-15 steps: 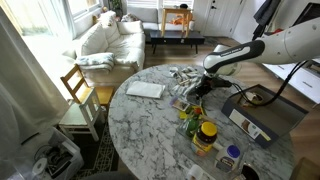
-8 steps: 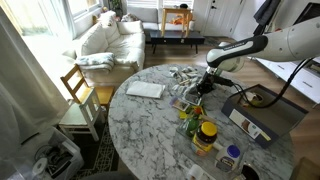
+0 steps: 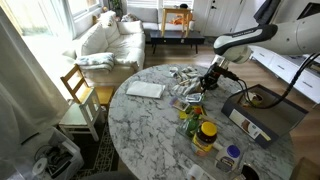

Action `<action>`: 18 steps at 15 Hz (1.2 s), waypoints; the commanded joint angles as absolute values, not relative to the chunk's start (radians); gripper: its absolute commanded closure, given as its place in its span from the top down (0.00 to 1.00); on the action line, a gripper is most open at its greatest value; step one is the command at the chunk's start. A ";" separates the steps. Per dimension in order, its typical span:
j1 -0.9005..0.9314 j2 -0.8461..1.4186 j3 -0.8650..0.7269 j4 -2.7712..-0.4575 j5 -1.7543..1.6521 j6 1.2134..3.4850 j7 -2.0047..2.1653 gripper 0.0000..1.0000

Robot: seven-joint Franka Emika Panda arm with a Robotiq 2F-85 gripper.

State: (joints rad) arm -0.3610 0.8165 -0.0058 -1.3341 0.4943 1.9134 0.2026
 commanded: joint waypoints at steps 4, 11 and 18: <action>-0.351 0.806 -0.045 -1.330 0.518 1.938 0.279 0.01; -0.408 0.792 -0.011 -1.309 0.684 1.790 0.332 0.00; -0.408 0.823 -0.078 -1.276 0.819 1.746 0.481 0.00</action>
State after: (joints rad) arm -0.4024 0.8010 -0.0569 -1.2958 0.7660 1.7758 0.4215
